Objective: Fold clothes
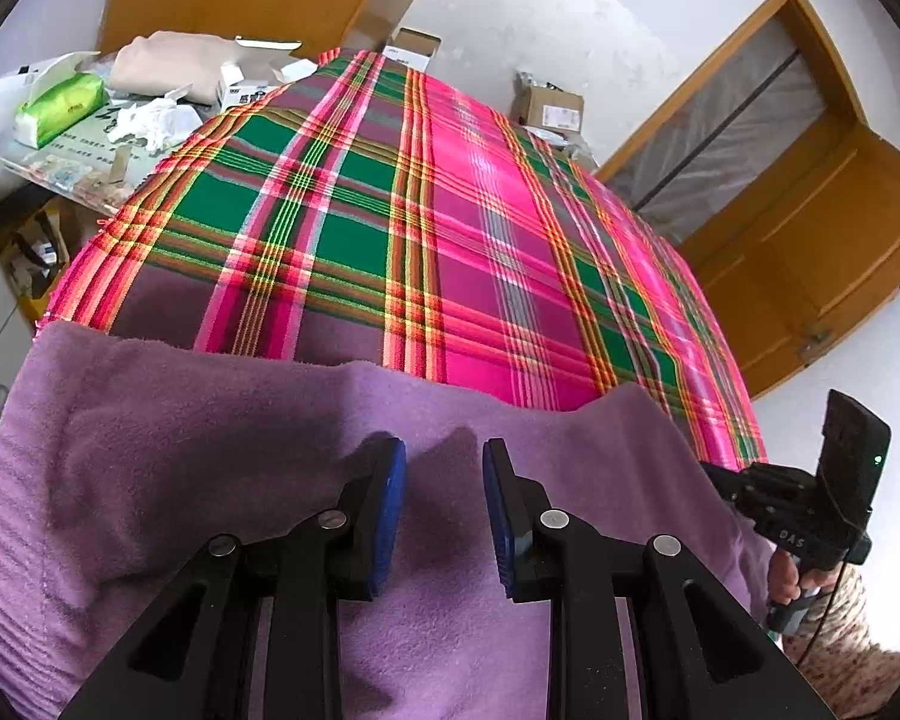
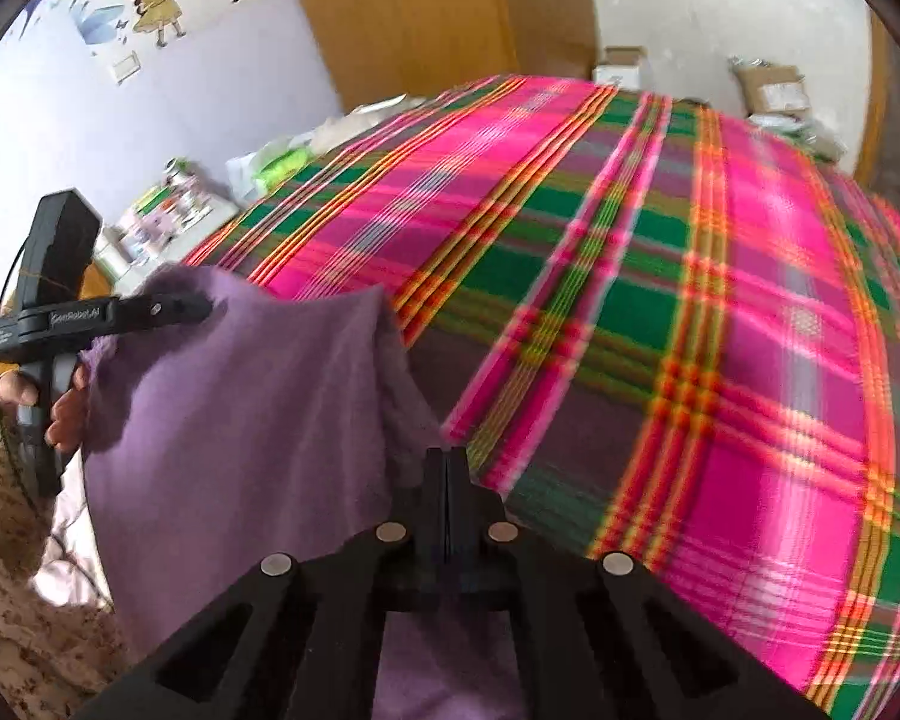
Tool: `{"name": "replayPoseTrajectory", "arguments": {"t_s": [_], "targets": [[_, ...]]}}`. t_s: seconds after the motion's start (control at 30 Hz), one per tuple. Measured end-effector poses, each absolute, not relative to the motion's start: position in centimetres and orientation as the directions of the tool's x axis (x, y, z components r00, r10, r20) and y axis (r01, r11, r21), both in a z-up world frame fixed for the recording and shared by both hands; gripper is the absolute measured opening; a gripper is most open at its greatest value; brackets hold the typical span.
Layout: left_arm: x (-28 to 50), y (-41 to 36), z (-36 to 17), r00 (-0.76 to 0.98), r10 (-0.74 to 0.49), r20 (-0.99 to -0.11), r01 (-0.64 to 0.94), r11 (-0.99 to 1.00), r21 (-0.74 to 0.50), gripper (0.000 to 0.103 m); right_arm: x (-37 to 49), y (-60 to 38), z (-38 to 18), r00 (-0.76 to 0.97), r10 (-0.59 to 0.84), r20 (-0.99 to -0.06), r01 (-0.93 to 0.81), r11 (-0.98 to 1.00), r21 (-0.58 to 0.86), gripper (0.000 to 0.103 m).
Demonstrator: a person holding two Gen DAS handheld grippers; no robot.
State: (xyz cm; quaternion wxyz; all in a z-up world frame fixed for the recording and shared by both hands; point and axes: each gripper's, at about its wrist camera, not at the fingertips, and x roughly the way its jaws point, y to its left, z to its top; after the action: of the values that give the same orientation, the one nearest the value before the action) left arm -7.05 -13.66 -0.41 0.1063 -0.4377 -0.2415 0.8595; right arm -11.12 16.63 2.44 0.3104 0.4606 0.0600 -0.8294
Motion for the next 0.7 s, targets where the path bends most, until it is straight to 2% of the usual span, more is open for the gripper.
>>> {"name": "replayPoseTrajectory", "arguments": {"t_s": [0.1,0.27,0.4,0.5,0.67,0.7], "targets": [[-7.1,-13.7,-0.5,-0.594,0.396,-0.7,0.03,-0.859,-0.511,0.027,-12.0,17.7,2.5,-0.396,-0.462,-0.794,0.522,-0.824,0.219,0.0],[-7.1,-13.7,-0.6,-0.594,0.398,-0.699,0.027,-0.858,-0.512,0.027,-11.8,17.6,2.8,-0.358,-0.523,-0.774,0.54,-0.792,0.285,0.004],[-7.0,-13.8,-0.6,-0.594,0.402,-0.697,0.024,-0.857,-0.515,0.027,-10.8,15.9,2.3,-0.329,-0.483,-0.811,0.604,-0.768,0.213,0.017],[-7.1,-13.8,-0.6,-0.594,0.404,-0.695,0.024,-0.855,-0.518,0.027,-10.1,15.7,2.7,-0.373,-0.453,-0.81,0.613,-0.776,0.152,0.019],[-7.0,-13.8,-0.6,-0.595,0.406,-0.694,0.021,-0.855,-0.518,0.027,-10.4,16.7,3.4,-0.327,-0.551,-0.768,0.593,-0.752,0.287,0.02],[-7.0,-13.9,-0.6,-0.595,0.407,-0.693,0.021,-0.854,-0.52,0.027,-10.4,16.6,3.4,-0.306,-0.57,-0.763,0.602,-0.737,0.308,0.023]]}}
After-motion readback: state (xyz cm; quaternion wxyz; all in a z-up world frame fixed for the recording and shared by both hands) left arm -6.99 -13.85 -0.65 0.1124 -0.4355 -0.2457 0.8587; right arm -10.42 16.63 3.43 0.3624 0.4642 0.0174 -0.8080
